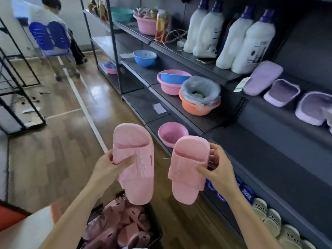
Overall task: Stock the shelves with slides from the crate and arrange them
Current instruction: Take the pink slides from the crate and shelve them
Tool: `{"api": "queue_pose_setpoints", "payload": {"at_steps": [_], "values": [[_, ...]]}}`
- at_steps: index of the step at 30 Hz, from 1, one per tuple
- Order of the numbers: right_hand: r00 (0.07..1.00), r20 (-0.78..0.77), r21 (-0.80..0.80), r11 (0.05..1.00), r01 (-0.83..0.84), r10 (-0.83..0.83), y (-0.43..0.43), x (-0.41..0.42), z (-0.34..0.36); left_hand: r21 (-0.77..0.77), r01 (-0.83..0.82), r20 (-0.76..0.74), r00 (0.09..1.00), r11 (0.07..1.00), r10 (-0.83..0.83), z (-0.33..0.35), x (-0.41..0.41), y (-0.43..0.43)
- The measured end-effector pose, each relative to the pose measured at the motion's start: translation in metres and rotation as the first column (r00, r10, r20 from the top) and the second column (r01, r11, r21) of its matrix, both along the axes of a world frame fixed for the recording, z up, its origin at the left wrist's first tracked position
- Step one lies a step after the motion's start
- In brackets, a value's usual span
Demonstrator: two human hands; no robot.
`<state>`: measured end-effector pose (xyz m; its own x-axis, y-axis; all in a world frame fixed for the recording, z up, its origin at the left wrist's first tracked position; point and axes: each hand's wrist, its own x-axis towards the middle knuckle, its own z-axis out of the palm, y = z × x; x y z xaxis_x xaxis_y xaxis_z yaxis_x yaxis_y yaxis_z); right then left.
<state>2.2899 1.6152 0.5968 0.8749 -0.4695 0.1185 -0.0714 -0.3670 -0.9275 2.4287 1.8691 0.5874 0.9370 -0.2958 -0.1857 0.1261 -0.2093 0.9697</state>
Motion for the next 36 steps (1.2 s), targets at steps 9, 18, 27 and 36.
{"api": "queue_pose_setpoints", "payload": {"at_steps": [9,18,27,36], "values": [[0.903,0.053,-0.016,0.903,0.428,-0.427,-0.006,-0.075,0.018,0.012,0.406,-0.012,0.914,0.914,-0.406,0.005,0.005,-0.076],[0.660,0.042,-0.094,0.655,0.750,-0.750,0.052,-0.157,0.017,0.061,0.698,0.037,0.713,0.714,-0.700,0.015,-0.031,-0.109],[0.341,0.031,-0.097,0.337,0.937,-0.940,0.125,-0.274,0.029,0.176,0.907,0.120,0.366,0.383,-0.923,0.013,-0.138,-0.137],[0.158,0.064,-0.075,0.153,0.985,-0.985,0.148,-0.426,0.032,0.193,0.958,0.183,0.179,0.214,-0.967,0.022,-0.293,-0.184]]}}
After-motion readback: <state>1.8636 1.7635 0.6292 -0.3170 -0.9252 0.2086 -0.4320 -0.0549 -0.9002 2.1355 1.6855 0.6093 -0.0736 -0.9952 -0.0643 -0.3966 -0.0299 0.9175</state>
